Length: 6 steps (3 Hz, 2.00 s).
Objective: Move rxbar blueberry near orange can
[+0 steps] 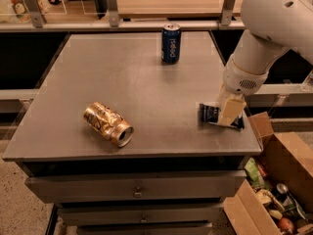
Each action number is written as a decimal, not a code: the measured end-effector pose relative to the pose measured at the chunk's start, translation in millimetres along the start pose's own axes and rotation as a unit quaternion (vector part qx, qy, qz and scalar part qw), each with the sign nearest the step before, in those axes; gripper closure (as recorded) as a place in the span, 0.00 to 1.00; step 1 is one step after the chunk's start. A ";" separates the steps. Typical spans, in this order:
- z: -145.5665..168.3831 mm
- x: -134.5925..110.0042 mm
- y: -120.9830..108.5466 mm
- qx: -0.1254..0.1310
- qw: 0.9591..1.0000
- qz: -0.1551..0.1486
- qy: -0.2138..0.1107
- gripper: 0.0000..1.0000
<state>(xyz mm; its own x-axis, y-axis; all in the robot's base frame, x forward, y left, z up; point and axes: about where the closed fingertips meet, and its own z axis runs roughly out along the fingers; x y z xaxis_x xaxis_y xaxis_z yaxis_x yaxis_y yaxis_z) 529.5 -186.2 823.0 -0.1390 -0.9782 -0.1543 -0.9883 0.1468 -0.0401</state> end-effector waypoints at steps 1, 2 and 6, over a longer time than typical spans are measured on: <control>-20.4 -18.3 -6.4 0.006 1.000 -0.004 -0.019 1.00; -49.2 -53.2 -9.3 0.028 0.998 -0.043 -0.041 1.00; -49.2 -150.8 16.7 0.066 0.966 -0.238 -0.073 1.00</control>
Offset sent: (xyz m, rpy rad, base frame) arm 0.0173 0.0796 0.1031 0.1067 -0.1548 0.1786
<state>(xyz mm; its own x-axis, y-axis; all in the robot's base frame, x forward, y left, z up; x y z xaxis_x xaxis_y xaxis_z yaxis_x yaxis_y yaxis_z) 530.8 -43.5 894.1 0.3498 -0.9097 -0.2238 -0.9202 -0.2888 -0.2642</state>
